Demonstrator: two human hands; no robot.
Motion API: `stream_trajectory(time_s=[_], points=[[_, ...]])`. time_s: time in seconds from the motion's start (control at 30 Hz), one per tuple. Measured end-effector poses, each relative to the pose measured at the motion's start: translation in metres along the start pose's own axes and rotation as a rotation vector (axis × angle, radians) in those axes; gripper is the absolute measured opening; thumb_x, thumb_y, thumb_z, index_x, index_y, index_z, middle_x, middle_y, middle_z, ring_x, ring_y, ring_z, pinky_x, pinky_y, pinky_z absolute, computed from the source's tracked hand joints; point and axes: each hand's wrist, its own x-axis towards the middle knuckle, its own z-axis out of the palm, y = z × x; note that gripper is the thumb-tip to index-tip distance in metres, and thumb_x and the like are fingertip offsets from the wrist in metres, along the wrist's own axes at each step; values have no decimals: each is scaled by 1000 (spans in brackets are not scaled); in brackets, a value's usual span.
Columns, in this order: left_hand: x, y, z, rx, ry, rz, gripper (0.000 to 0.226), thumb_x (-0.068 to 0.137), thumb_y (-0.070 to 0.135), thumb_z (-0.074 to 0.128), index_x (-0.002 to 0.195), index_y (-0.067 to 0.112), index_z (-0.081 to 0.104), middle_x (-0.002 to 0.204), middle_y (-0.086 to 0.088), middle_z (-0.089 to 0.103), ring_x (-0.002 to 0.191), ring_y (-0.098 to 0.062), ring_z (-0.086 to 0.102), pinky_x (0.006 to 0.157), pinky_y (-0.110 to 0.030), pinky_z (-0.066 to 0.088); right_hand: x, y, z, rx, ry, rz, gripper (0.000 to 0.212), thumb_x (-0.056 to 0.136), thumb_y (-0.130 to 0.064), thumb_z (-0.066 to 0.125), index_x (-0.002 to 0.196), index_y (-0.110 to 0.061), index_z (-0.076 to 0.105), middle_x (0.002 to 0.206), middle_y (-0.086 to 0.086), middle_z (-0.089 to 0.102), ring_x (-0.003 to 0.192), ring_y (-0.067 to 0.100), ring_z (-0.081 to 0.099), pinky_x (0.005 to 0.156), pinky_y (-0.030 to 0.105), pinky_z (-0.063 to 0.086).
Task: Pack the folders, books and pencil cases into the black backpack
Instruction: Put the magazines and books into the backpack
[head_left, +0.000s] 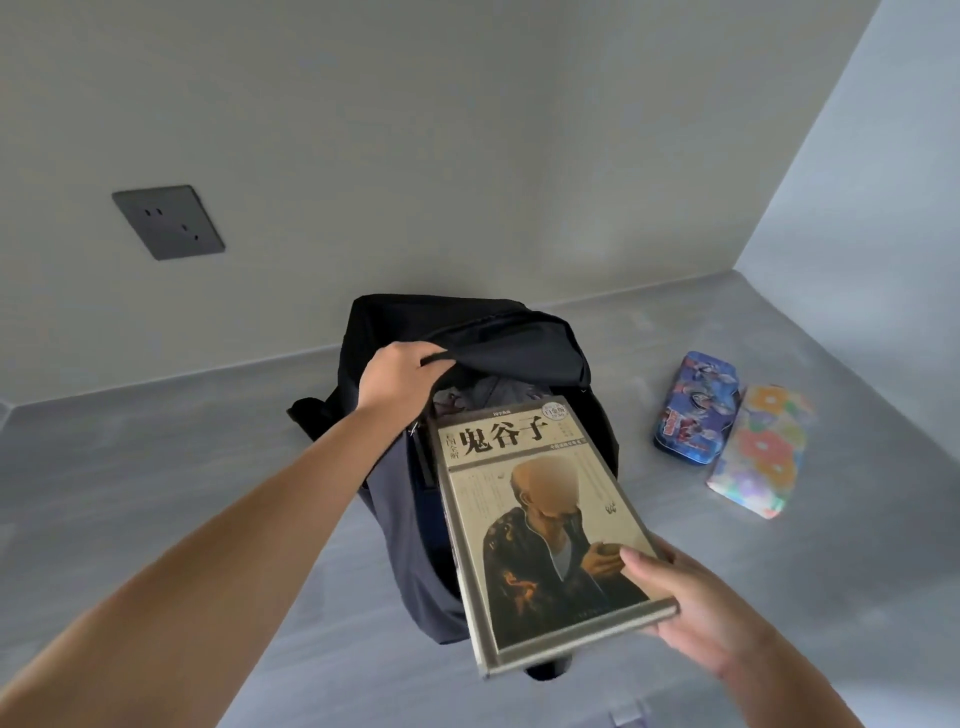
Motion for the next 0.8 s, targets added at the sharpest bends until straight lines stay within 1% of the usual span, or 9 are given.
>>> stream_trajectory(time_s=[0.1, 0.17, 0.23, 0.3, 0.37, 0.43, 0.53, 0.67, 0.8], points=[[-4, 0, 1, 12, 10, 15, 26, 92, 27, 56, 113, 17, 68, 98, 2, 71, 81, -8, 60, 75, -26, 49, 28, -20, 22, 3, 23, 5, 40, 73, -13, 63, 113, -13, 62, 112, 10, 65, 112, 20, 53, 74, 46, 49], [-5, -2, 2, 4, 13, 2, 26, 92, 28, 56, 113, 18, 68, 88, 3, 70, 72, -8, 60, 70, -26, 49, 52, -37, 36, -29, 22, -20, 38, 75, -14, 65, 114, -11, 62, 117, 10, 63, 116, 20, 52, 78, 47, 51], [-5, -4, 2, -6, 12, -12, 26, 92, 28, 57, 112, 17, 68, 81, 3, 69, 66, -9, 60, 67, -25, 48, 73, -54, 49, -93, 12, -55, 27, 84, -13, 63, 111, -13, 62, 118, 10, 61, 114, 21, 54, 81, 46, 52], [-5, -4, 2, -16, 5, -8, 26, 92, 27, 56, 114, 16, 67, 91, 1, 71, 78, -11, 63, 75, -27, 51, 94, -69, 57, -155, 32, -80, 20, 88, -14, 61, 108, -16, 62, 115, 9, 62, 107, 20, 58, 80, 42, 54], [-6, -5, 3, -31, 0, -4, 26, 92, 25, 56, 114, 16, 67, 101, 0, 71, 91, -14, 64, 83, -30, 52, 108, -75, 59, -146, 88, -90, 28, 87, -17, 63, 114, -11, 61, 118, 13, 64, 106, 24, 62, 82, 42, 55], [-7, -6, 4, -39, 5, -16, 26, 92, 24, 56, 114, 16, 67, 101, 0, 71, 93, -15, 64, 84, -31, 52, 111, -68, 55, -6, 154, -75, 35, 85, -14, 65, 116, -1, 58, 118, 20, 64, 107, 30, 63, 89, 45, 53], [-10, -8, 7, -49, 16, -22, 26, 92, 23, 56, 114, 16, 67, 103, -1, 70, 95, -15, 63, 84, -29, 51, 106, -49, 46, 179, 181, -13, 29, 85, -6, 64, 111, 2, 55, 113, 24, 63, 107, 33, 61, 93, 45, 50], [-16, -8, 11, -47, 5, -17, 26, 92, 21, 57, 115, 16, 67, 106, 1, 69, 95, -10, 59, 84, -22, 45, 110, -42, 52, 175, 220, -22, 25, 85, -3, 62, 109, 2, 55, 108, 23, 63, 101, 33, 63, 88, 42, 52], [-24, -7, 15, -17, -16, -12, 24, 90, 20, 60, 112, 18, 69, 103, 2, 71, 94, -12, 63, 84, -27, 50, 128, -59, 73, 131, 250, -92, 28, 82, -8, 68, 106, -1, 58, 106, 19, 64, 98, 29, 65, 89, 38, 53]])
